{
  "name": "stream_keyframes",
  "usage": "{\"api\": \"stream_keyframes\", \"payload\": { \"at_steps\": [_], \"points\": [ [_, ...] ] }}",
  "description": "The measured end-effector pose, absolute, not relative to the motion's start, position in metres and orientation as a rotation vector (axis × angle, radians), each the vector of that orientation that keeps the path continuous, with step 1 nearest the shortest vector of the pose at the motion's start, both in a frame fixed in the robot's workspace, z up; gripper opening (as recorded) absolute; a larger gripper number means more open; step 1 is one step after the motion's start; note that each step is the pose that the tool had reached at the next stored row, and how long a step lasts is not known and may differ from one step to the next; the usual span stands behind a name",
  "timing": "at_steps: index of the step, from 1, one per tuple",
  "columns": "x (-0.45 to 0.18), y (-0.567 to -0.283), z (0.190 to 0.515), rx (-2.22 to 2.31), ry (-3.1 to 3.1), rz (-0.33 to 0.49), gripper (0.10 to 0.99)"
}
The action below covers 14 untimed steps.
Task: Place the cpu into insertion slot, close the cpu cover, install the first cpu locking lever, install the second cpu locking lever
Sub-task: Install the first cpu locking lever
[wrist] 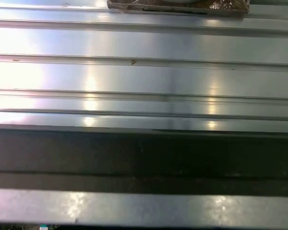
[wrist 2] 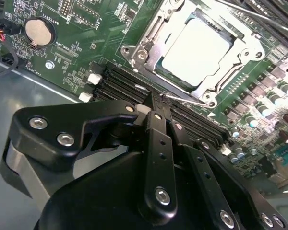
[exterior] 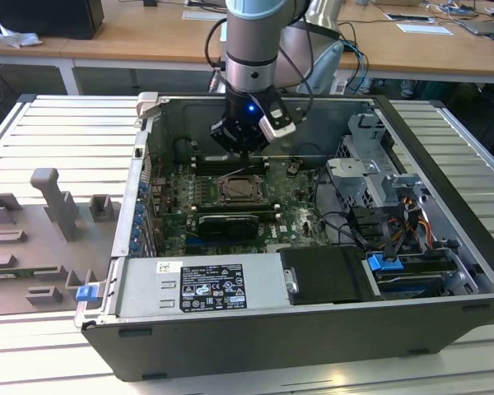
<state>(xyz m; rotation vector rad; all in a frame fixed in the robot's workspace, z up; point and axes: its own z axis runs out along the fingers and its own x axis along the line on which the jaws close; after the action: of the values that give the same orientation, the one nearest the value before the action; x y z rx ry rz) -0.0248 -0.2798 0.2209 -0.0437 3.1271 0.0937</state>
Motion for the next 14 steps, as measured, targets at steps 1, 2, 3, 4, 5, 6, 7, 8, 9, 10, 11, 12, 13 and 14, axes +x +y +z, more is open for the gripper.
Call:
{"api": "stream_keyframes", "payload": {
  "at_steps": [1, 2, 3, 4, 5, 6, 7, 8, 9, 10, 11, 12, 13, 14],
  "points": [
    [-0.024, -0.280, 0.220, -0.044, 3.127, 0.094, 0.106],
    [-0.023, -0.280, 0.218, -0.044, 3.127, 0.094, 0.106],
    [-0.023, -0.280, 0.217, -0.044, 3.127, 0.094, 0.106],
    [-0.022, -0.280, 0.216, -0.044, 3.127, 0.094, 0.106],
    [-0.021, -0.280, 0.215, -0.044, 3.127, 0.094, 0.106],
    [-0.021, -0.280, 0.214, -0.044, 3.127, 0.094, 0.106],
    [-0.020, -0.280, 0.212, -0.044, 3.127, 0.094, 0.106],
    [-0.020, -0.280, 0.211, -0.044, 3.127, 0.093, 0.106],
    [-0.019, -0.280, 0.210, -0.044, 3.127, 0.092, 0.106],
    [-0.019, -0.279, 0.208, -0.044, 3.127, 0.091, 0.106],
    [-0.019, -0.279, 0.207, -0.043, 3.127, 0.089, 0.106],
    [-0.019, -0.279, 0.207, -0.043, 3.127, 0.086, 0.106],
    [-0.019, -0.279, 0.206, -0.044, 3.127, 0.083, 0.106],
    [-0.019, -0.279, 0.205, -0.044, 3.128, 0.081, 0.106]
  ]
}}
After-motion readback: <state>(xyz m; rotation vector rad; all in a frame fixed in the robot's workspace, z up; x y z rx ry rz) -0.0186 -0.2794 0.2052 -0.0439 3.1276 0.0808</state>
